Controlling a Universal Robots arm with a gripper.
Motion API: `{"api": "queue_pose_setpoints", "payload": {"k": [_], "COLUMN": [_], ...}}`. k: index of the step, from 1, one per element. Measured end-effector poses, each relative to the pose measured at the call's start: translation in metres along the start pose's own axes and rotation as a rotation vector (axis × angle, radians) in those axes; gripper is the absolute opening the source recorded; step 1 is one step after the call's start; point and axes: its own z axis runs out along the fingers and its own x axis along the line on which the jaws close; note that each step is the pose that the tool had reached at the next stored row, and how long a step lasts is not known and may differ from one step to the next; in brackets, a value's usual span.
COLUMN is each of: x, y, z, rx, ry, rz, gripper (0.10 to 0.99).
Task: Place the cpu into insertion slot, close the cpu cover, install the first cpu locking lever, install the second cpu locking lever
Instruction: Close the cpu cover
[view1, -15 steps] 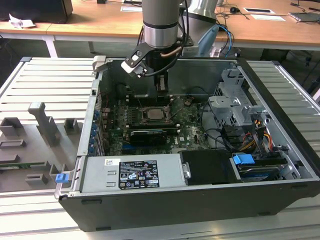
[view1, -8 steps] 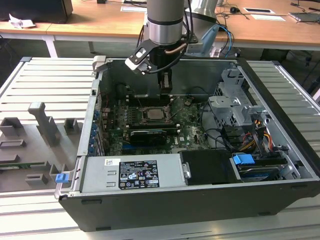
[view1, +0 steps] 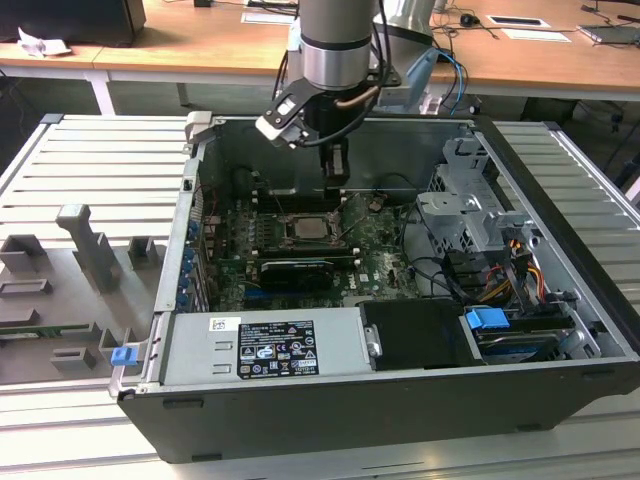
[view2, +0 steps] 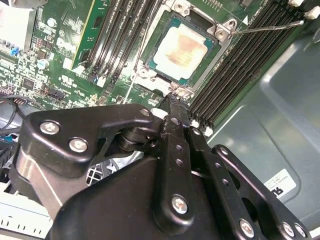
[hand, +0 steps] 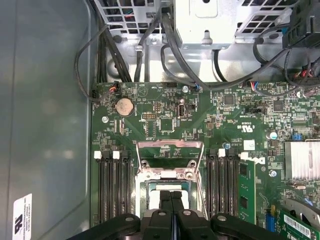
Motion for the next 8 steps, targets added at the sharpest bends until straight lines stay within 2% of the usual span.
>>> {"api": "queue_pose_setpoints", "payload": {"k": [8], "x": [0.0001], "y": [0.0031], "z": [-0.0002], "rx": [0.000], "ry": [0.0001], "rz": [0.000], "gripper": [0.106]}}
